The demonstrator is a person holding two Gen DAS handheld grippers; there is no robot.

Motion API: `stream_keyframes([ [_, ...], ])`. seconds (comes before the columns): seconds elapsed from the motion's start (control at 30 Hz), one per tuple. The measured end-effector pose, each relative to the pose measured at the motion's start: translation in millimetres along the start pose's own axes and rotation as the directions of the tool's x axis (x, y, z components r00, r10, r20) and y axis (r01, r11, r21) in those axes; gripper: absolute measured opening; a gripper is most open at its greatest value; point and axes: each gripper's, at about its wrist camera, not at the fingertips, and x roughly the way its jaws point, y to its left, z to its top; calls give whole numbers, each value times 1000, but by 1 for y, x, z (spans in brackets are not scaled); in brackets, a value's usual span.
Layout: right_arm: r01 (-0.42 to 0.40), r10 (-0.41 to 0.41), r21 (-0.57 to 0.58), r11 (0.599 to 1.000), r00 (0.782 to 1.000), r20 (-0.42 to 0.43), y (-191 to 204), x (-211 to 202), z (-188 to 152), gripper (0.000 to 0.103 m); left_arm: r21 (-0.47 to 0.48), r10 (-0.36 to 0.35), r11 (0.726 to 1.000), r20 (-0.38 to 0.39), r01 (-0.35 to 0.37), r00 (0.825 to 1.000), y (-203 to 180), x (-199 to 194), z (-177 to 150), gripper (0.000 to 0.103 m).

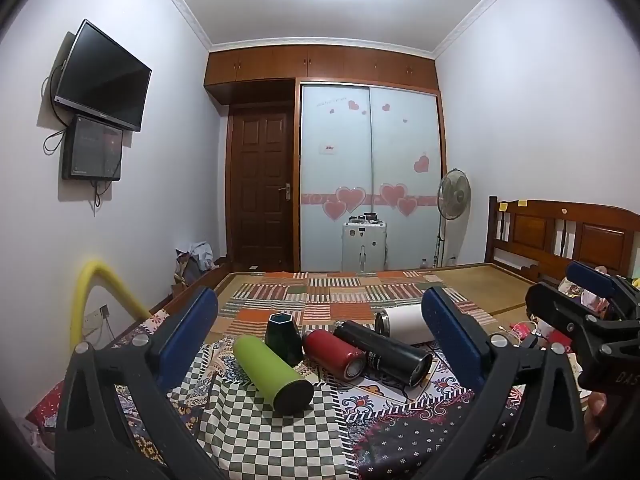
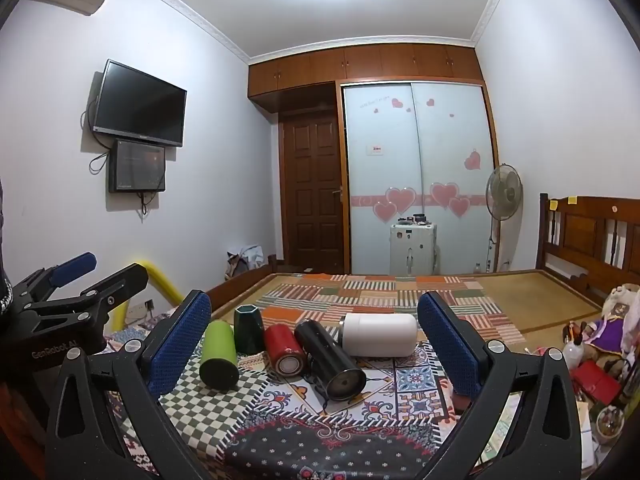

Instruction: Flip cup upright

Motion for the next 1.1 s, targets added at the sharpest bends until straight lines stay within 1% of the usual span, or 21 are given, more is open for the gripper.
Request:
stream_keyframes([
  [0.33, -1, 1, -5, 1000, 1000, -12, 1, 0, 0, 103, -5, 6, 1000, -3, -6, 1000, 2, 3, -1, 103],
  [0.43, -13, 13, -17, 1000, 999, -36, 4, 12, -1, 103, -13, 19, 1000, -13, -19, 1000, 8, 7, -4, 103],
  [0.5, -17, 16, -25, 1000, 999, -46, 6, 16, -2, 103, -18, 31, 999, -27, -31, 999, 15, 12, -8, 103],
  [0.6, -37, 32, -59, 998, 996, -84, 14, 30, -4, 103, -21, 62, 998, -48, -63, 997, 29, 20, -15, 103],
  [0.73, -90, 74, -99, 991, 985, -153, 27, 58, -7, 103, -28, 113, 993, -82, -116, 990, 53, 32, -27, 103],
  [0.83, -144, 114, -122, 982, 968, -224, 39, 84, -11, 103, -38, 146, 988, -113, -152, 983, 75, 41, -36, 103],
  [0.9, -201, 156, -132, 971, 944, -290, 51, 110, -15, 103, -46, 162, 985, -131, -169, 978, 88, 45, -43, 103],
  [0.93, -215, 166, -133, 968, 938, -306, 53, 116, -17, 103, -49, 171, 983, -139, -179, 976, 94, 47, -46, 103],
  [1.03, -289, 216, -133, 948, 892, -397, 71, 151, -24, 103, -45, 193, 978, -157, -202, 969, 109, 52, -55, 103],
  [1.07, -315, 232, -128, 940, 870, -435, 78, 165, -27, 103, -44, 199, 977, -162, -209, 966, 113, 54, -59, 103],
  [1.1, -332, 240, -125, 935, 852, -464, 82, 176, -30, 103, -43, 204, 976, -166, -214, 965, 116, 56, -62, 103],
])
